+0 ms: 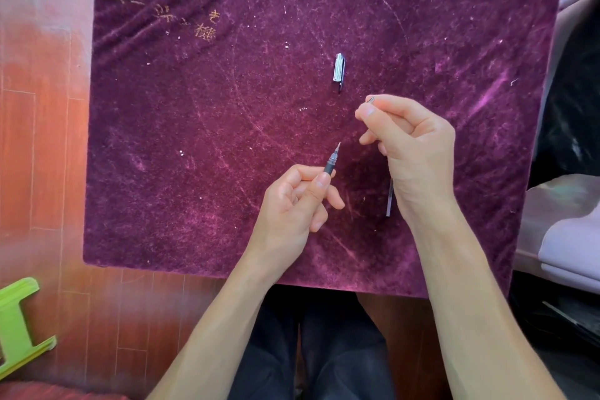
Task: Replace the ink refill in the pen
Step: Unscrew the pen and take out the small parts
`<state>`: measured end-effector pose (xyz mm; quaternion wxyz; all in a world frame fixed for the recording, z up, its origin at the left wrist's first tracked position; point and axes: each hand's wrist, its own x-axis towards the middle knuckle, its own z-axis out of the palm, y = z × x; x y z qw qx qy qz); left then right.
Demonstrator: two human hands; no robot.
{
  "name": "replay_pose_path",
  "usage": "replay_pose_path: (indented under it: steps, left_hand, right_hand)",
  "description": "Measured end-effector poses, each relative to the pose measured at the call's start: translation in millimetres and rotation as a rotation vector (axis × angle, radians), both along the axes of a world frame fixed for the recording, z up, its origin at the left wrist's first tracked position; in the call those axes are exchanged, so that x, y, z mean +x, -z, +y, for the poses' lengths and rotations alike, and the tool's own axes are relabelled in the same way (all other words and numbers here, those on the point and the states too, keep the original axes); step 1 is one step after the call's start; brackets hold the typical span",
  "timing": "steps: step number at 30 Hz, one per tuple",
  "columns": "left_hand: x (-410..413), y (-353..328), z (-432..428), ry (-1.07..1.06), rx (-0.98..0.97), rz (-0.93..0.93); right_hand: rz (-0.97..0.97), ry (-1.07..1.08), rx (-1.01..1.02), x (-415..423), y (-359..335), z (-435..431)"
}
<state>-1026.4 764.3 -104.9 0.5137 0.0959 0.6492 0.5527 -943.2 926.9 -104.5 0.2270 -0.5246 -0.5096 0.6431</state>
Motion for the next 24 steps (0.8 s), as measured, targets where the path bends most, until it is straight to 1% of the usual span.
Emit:
replay_pose_path:
  steps: [3,8,15,20,24]
  left_hand:
    - [-3.5,0.7,0.6,-0.019,0.004,-0.017]
    - [-13.6,3.7,-2.9,-0.117,0.018,-0.076]
    - [-25.3,7.5,-15.0,-0.205,0.025,-0.114]
    - [-29.3,8.1,-18.1,-0.228,0.031,-0.122]
    - [-29.4,8.9,-18.0,-0.231,0.032,-0.130]
  right_hand:
    - [-0.037,-0.042,0.110,-11.9,-1.6,5.3]
    - [-0.250,-0.171,0.384,-43.5,5.1,3.2]
    - [-0.477,-0.277,0.643,-86.7,28.7,-9.2]
    - [-0.552,-0.223,0.697,-87.9,40.4,-14.1]
    - [-0.531,-0.184,0.647,-87.9,42.7,-12.5]
